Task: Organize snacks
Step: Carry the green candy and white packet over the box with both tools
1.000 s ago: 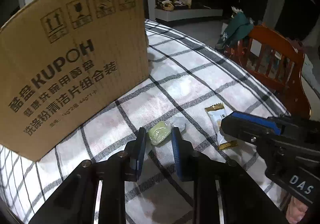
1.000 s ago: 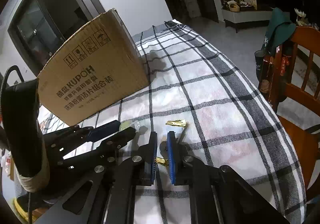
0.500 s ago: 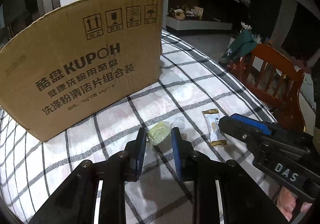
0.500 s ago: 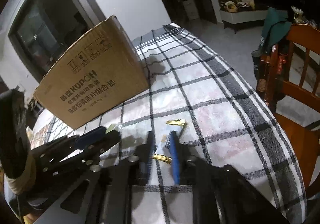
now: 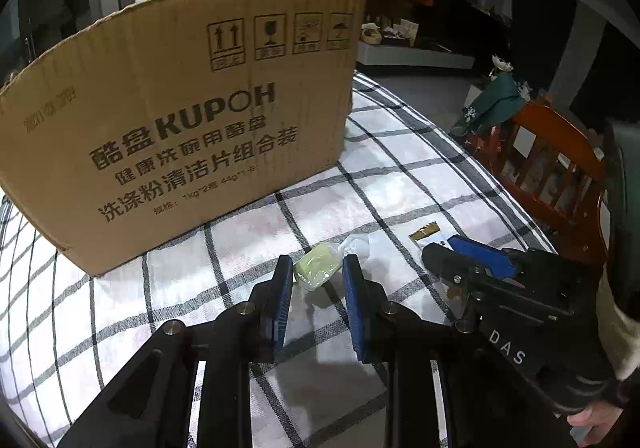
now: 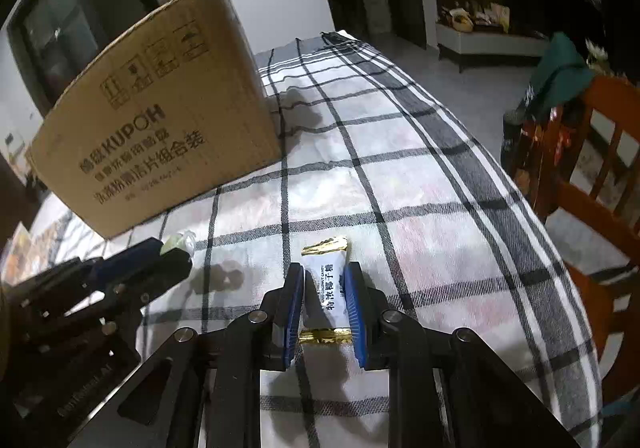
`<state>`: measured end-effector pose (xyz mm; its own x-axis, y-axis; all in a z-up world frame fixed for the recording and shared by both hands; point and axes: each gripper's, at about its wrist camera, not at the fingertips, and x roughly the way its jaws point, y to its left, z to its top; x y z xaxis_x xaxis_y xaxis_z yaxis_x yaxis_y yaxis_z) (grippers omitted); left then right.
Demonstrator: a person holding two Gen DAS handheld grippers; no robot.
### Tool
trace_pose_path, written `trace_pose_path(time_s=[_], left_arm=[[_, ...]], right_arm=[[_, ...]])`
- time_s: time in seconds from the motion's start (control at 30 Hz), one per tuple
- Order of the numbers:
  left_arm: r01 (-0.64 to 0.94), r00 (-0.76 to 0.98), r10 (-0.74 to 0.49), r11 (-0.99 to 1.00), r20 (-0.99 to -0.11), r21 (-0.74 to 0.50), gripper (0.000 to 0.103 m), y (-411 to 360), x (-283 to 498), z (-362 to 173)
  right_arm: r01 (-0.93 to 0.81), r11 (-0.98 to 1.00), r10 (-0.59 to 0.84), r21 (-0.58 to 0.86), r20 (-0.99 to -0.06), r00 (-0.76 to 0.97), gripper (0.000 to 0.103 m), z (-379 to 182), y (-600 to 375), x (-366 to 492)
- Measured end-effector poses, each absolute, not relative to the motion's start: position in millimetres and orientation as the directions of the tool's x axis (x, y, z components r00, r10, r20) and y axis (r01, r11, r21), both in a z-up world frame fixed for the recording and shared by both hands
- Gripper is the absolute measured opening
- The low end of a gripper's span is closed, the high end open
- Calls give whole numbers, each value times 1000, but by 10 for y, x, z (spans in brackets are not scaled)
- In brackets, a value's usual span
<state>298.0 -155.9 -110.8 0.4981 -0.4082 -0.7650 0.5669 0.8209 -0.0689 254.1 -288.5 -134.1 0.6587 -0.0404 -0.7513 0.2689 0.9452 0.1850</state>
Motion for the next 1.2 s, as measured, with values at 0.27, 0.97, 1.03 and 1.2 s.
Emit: trace_pose_path(time_s=[0.27,0.97,1.03,1.2], left_arm=[[555,509,-418,828,-752,-85,26,-1499,2912,-1000],[444,654,-361,895,-665,-48,26,-1042,2866,-10],[428,668,-351,903,-656,-48,26,-1000,2900,71],[394,693,-333,918,-639,-50,26,-913,3002,247]], right_arm=[[223,952,-10,212,-704,711,21,-1112,-2814,2413],[15,962,137,271,-532,836,21,-108,-2503,2550],[-5,962,151,273,-517,842,21,-49,-2490,2599],[-57,959,187,276,-471,862,21,140,-2442,2744]])
